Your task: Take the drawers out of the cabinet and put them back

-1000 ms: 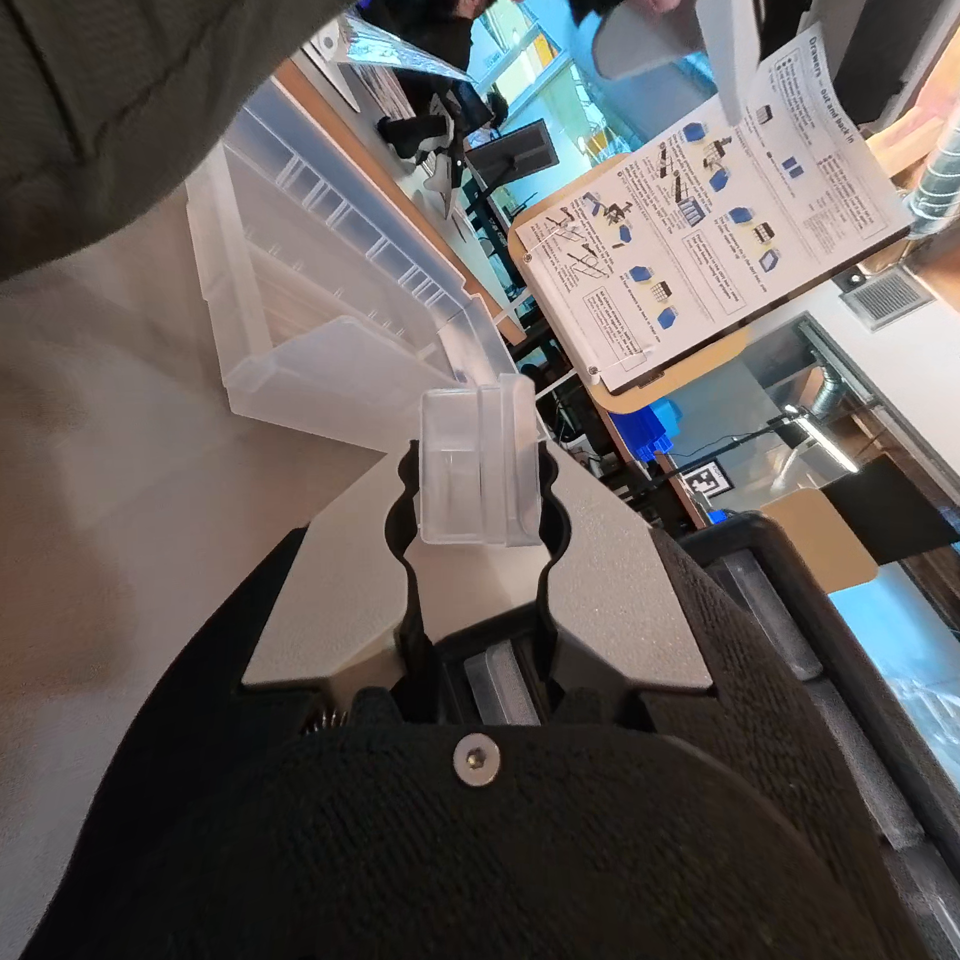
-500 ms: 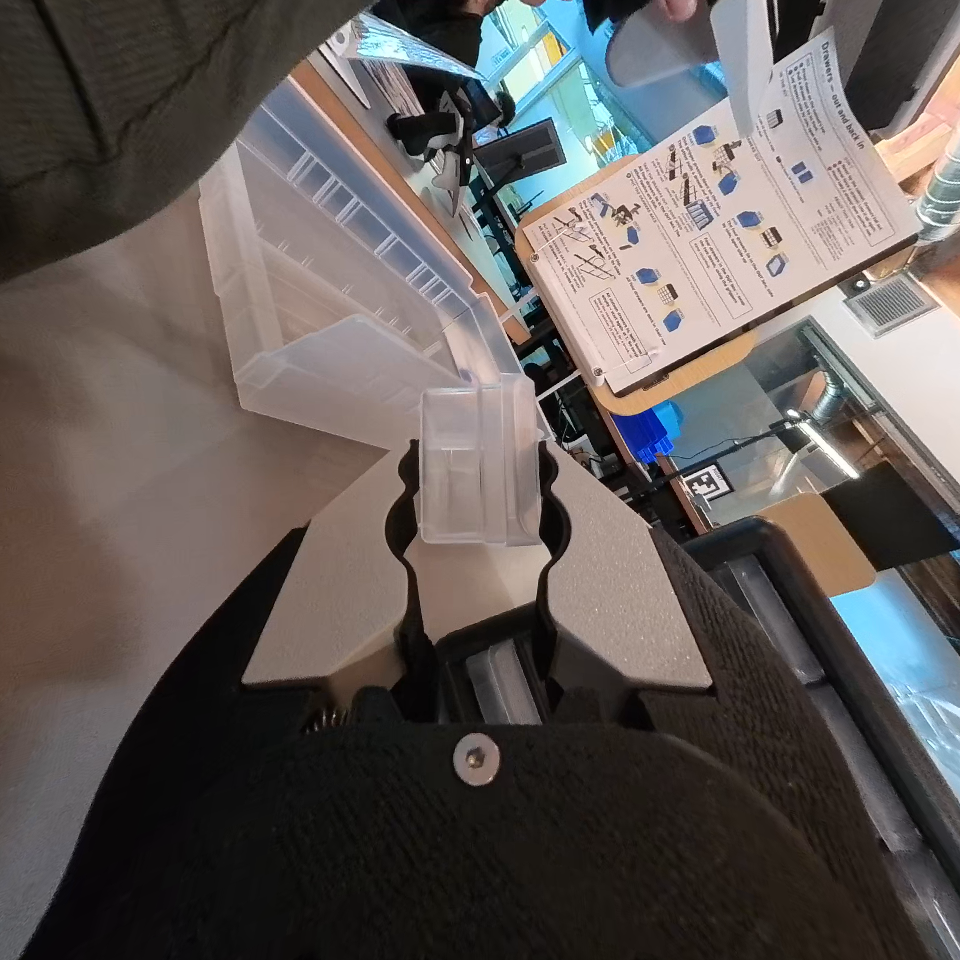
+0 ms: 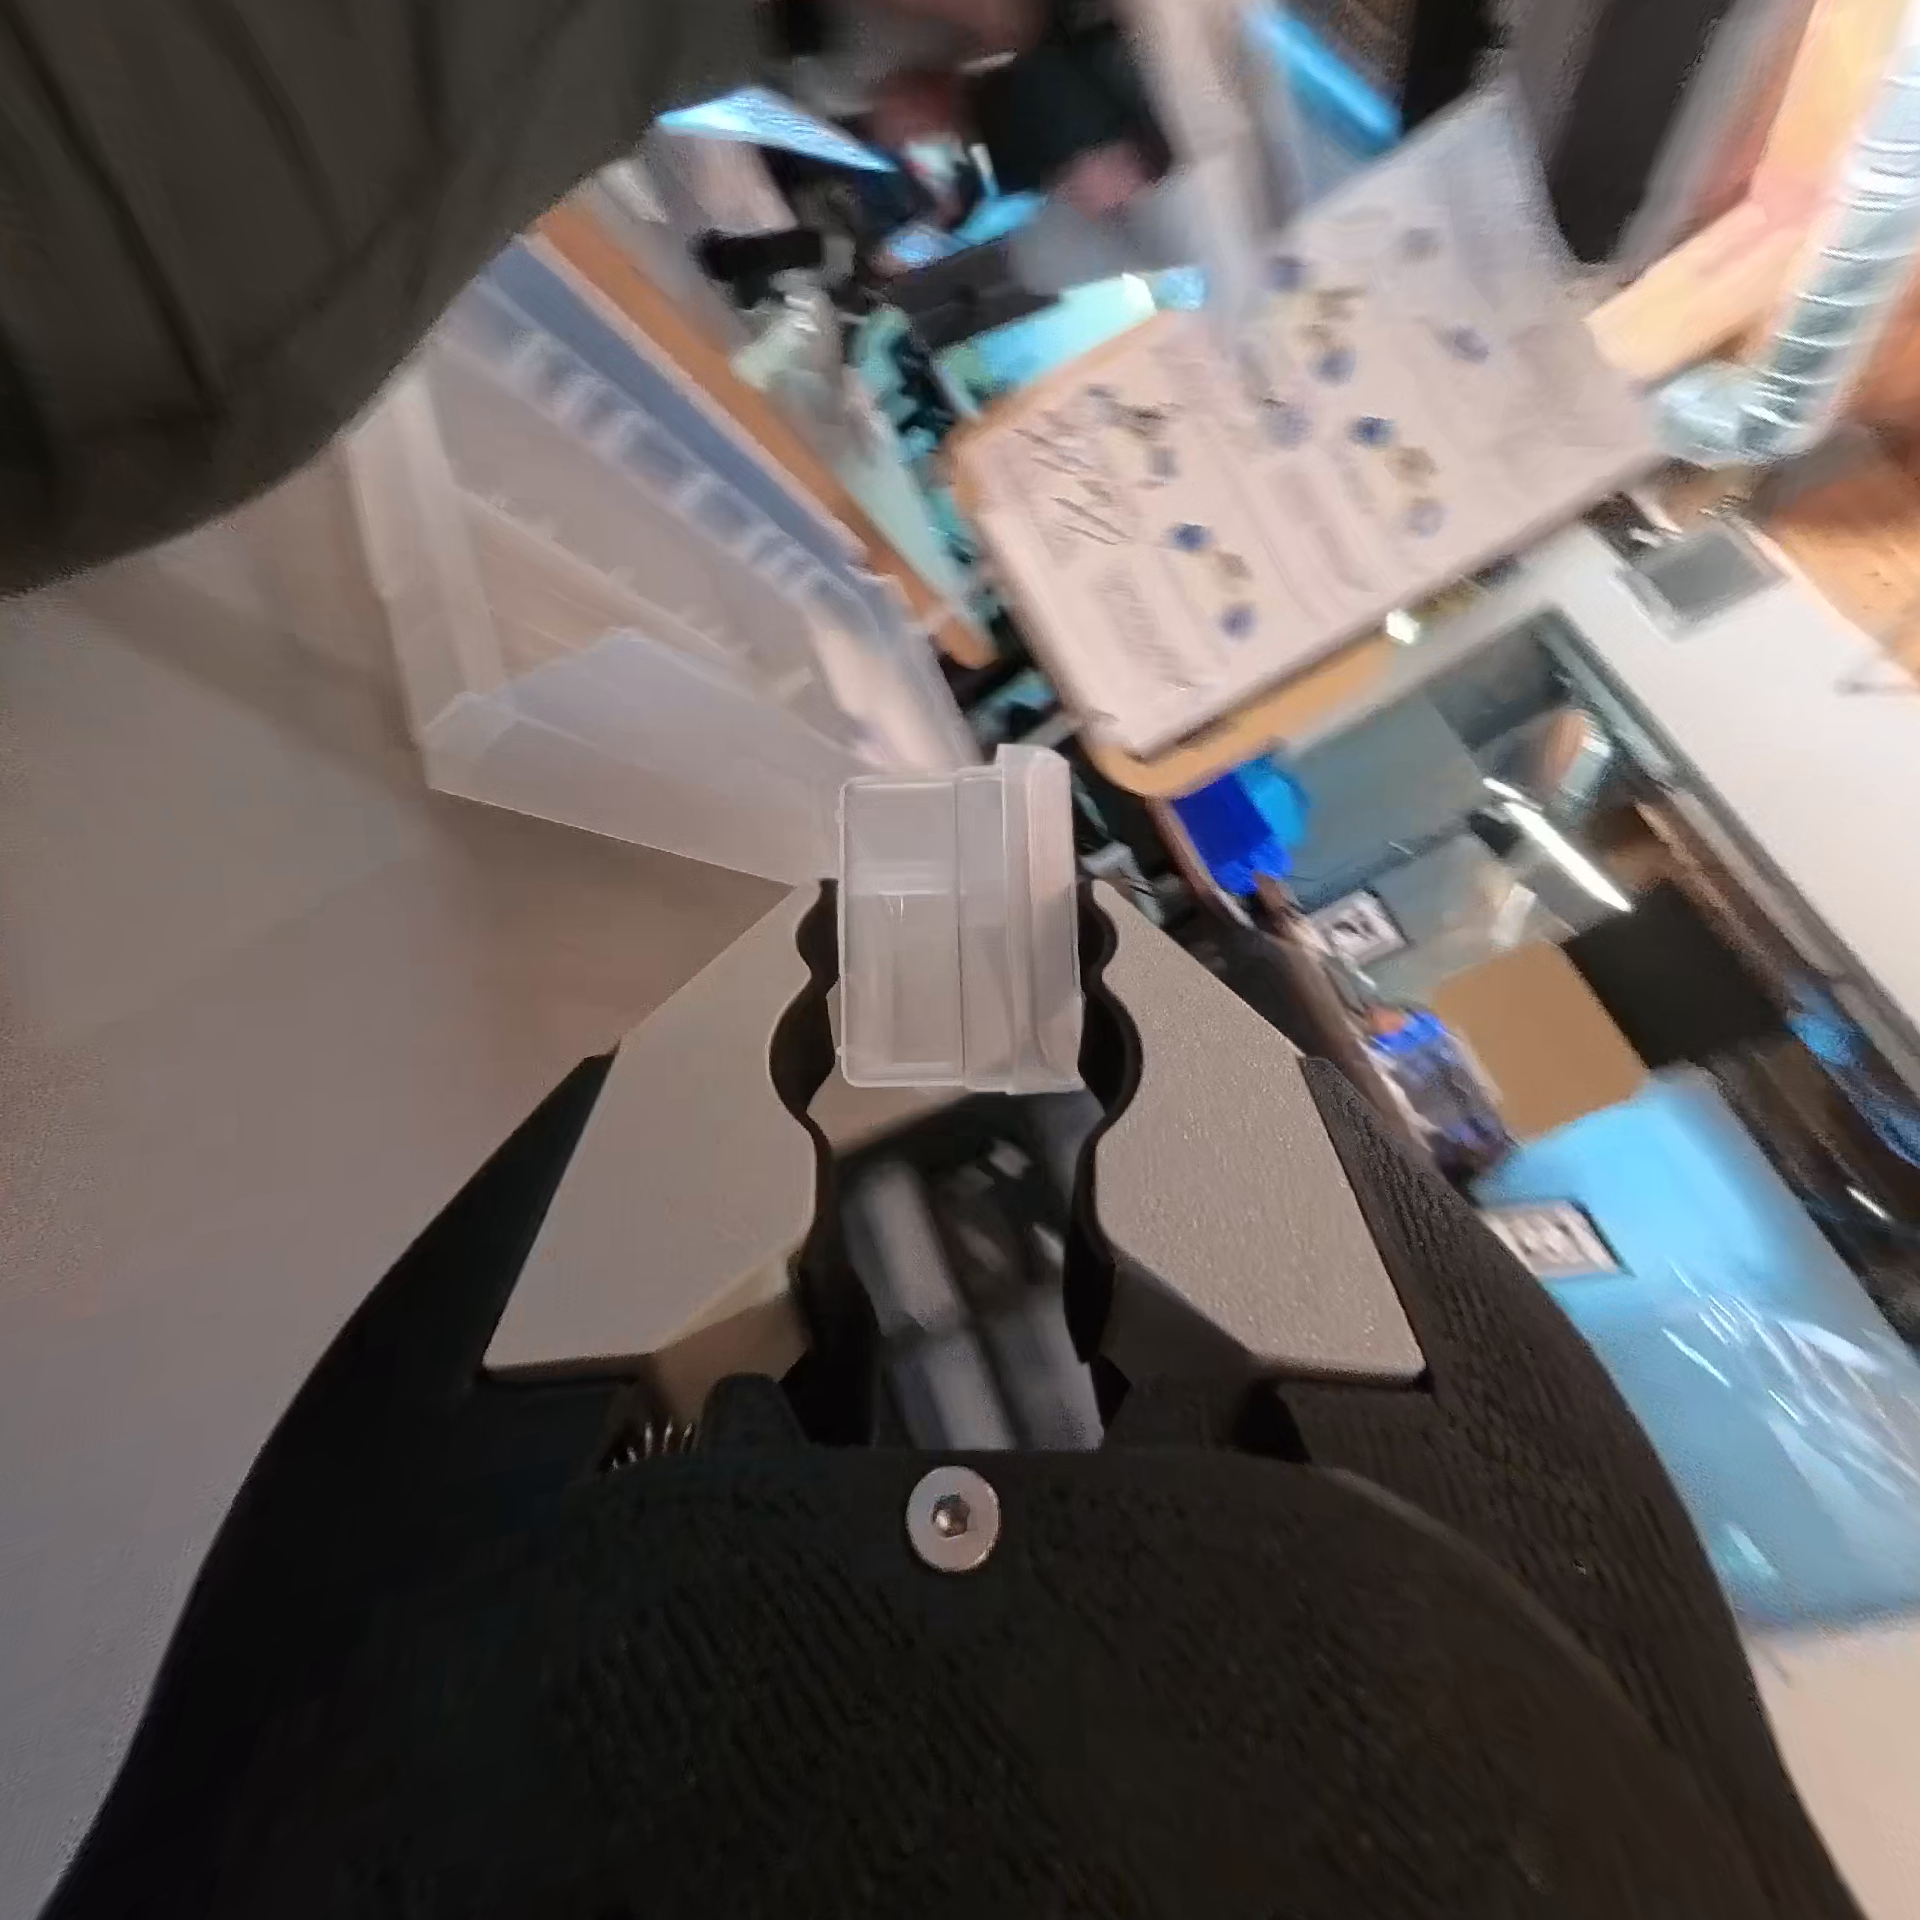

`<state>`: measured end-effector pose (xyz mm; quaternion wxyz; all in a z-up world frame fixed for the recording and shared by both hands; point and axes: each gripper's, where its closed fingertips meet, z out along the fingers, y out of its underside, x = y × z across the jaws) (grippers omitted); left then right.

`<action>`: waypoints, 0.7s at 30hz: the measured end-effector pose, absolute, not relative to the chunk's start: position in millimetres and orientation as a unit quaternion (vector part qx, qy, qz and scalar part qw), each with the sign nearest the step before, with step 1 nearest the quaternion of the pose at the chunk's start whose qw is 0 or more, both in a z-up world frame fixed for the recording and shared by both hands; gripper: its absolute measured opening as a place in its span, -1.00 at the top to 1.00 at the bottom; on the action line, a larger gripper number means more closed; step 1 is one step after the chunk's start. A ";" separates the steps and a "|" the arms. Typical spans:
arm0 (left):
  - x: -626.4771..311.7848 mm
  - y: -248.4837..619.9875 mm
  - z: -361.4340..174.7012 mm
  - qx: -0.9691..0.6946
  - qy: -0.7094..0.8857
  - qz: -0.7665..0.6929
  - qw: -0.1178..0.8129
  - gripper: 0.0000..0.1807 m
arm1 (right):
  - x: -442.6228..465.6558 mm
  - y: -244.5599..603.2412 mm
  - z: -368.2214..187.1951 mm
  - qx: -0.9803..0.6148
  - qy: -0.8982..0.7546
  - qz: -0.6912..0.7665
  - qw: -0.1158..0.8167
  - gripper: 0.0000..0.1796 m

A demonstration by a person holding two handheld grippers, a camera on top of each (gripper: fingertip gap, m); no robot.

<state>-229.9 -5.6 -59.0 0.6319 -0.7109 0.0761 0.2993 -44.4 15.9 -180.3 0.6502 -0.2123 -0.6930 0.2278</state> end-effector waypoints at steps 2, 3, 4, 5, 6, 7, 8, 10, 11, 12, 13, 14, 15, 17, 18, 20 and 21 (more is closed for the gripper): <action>-228.8 -3.7 -60.2 -0.713 0.080 0.297 0.631 0.72 | -11.9 42.0 -149.3 -0.235 -0.668 0.204 0.676 0.51; -228.7 -2.8 -60.4 -0.713 0.080 0.295 0.631 0.72 | 7.6 61.5 -131.9 -0.250 -0.651 0.180 0.694 0.51; -228.6 -2.1 -60.6 -0.713 0.080 0.294 0.631 0.72 | 29.3 84.5 -114.0 -0.270 -0.630 0.151 0.713 0.50; -228.5 -1.4 -61.0 -0.714 0.081 0.292 0.632 0.72 | 52.4 109.5 -96.8 -0.294 -0.607 0.120 0.728 0.50; -228.2 -0.6 -61.5 -0.714 0.081 0.291 0.631 0.72 | 75.7 136.1 -82.6 -0.326 -0.586 0.092 0.736 0.51; -227.9 0.2 -61.9 -0.715 0.082 0.290 0.631 0.72 | 98.1 164.9 -72.9 -0.368 -0.568 0.067 0.734 0.50; -227.4 1.1 -62.1 -0.715 0.083 0.289 0.632 0.72 | 119.4 194.4 -67.5 -0.416 -0.548 0.049 0.723 0.50; -225.8 3.8 -62.4 -0.715 0.086 0.284 0.633 0.72 | 154.3 249.1 -68.7 -0.514 -0.516 0.038 0.684 0.50; -224.8 5.5 -63.1 -0.716 0.089 0.282 0.633 0.72 | 168.4 273.9 -71.8 -0.556 -0.498 0.037 0.665 0.50; -223.9 7.5 -64.1 -0.717 0.091 0.280 0.631 0.72 | 180.2 296.5 -75.7 -0.589 -0.482 0.033 0.648 0.50; -223.2 9.3 -65.2 -0.719 0.093 0.280 0.629 0.72 | 190.5 317.5 -80.0 -0.616 -0.469 0.025 0.632 0.50; -222.6 11.1 -66.3 -0.721 0.095 0.280 0.626 0.72 | 199.3 337.8 -86.7 -0.644 -0.458 0.016 0.612 0.50; -221.6 12.8 -67.2 -0.723 0.098 0.279 0.624 0.72 | 206.9 357.4 -95.3 -0.671 -0.450 0.006 0.589 0.50; -219.2 15.8 -68.2 -0.724 0.102 0.278 0.622 0.72 | 219.4 395.8 -118.8 -0.719 -0.437 -0.024 0.539 0.50; -218.1 17.0 -68.4 -0.725 0.105 0.277 0.622 0.72 | 224.7 414.2 -133.7 -0.738 -0.435 -0.046 0.514 0.50; -216.5 19.2 -69.1 -0.726 0.108 0.275 0.621 0.72 | 236.0 447.6 -166.8 -0.762 -0.437 -0.104 0.466 0.50; -215.9 19.9 -69.7 -0.727 0.109 0.275 0.620 0.72 | 241.4 461.1 -183.8 -0.769 -0.441 -0.134 0.443 0.50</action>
